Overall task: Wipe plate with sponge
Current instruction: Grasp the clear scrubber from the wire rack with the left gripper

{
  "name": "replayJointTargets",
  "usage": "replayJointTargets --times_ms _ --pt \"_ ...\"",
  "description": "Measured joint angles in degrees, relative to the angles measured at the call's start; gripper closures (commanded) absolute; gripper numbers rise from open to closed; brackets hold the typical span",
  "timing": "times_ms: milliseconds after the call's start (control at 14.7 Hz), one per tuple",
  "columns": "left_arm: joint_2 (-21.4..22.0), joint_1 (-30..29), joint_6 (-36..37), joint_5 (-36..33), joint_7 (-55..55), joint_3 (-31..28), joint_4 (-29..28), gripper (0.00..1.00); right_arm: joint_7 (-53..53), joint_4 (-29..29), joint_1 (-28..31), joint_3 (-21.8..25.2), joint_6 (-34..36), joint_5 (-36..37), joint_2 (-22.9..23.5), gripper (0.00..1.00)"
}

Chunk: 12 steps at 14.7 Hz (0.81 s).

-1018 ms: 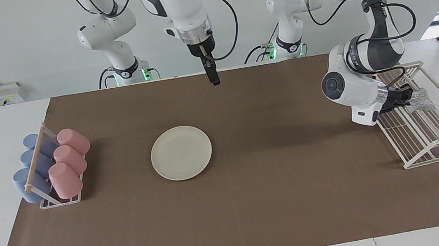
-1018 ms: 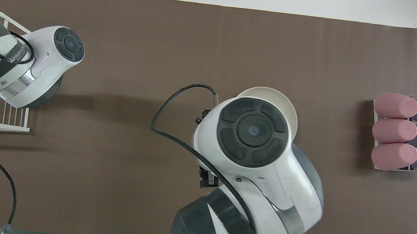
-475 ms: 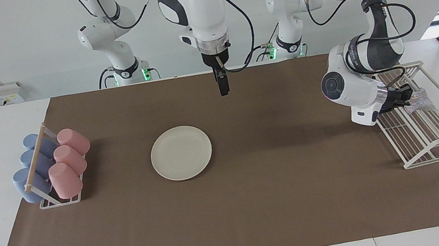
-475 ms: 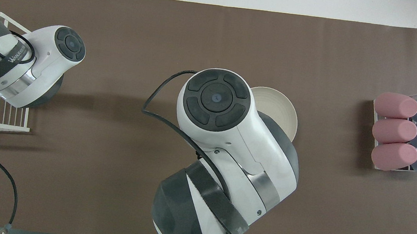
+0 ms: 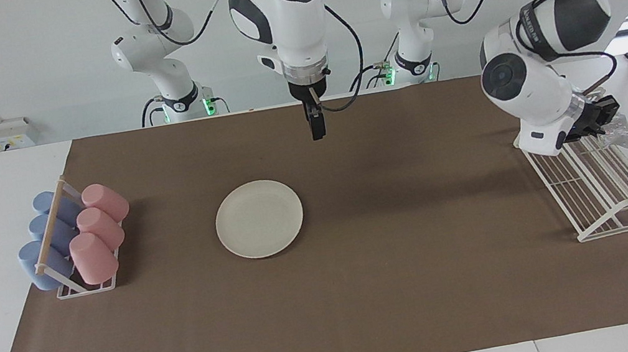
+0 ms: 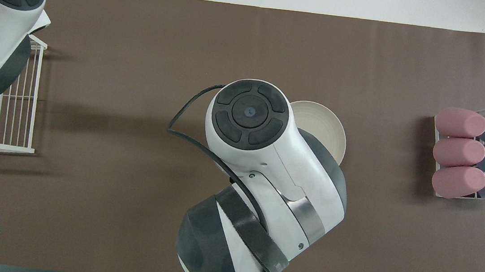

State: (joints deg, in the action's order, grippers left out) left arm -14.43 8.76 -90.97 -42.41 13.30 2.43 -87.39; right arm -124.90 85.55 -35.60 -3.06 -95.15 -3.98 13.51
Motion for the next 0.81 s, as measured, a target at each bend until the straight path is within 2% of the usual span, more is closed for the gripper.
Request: replayJointTargets --times_ms 339,543,814 --pt "0.6 -0.8 1.3 25.6 0.1 -1.2 5.1 1.00 0.0 0.0 0.0 0.0 0.3 0.0 0.1 0.00" --pt "2.1 -5.9 1.3 45.4 0.1 -1.4 5.6 1.00 0.0 0.0 0.0 0.0 0.4 0.0 0.1 0.00" --pt "2.8 -9.6 1.2 61.2 0.0 -1.4 4.9 1.00 0.1 0.0 0.9 0.4 0.5 0.0 0.1 0.00"
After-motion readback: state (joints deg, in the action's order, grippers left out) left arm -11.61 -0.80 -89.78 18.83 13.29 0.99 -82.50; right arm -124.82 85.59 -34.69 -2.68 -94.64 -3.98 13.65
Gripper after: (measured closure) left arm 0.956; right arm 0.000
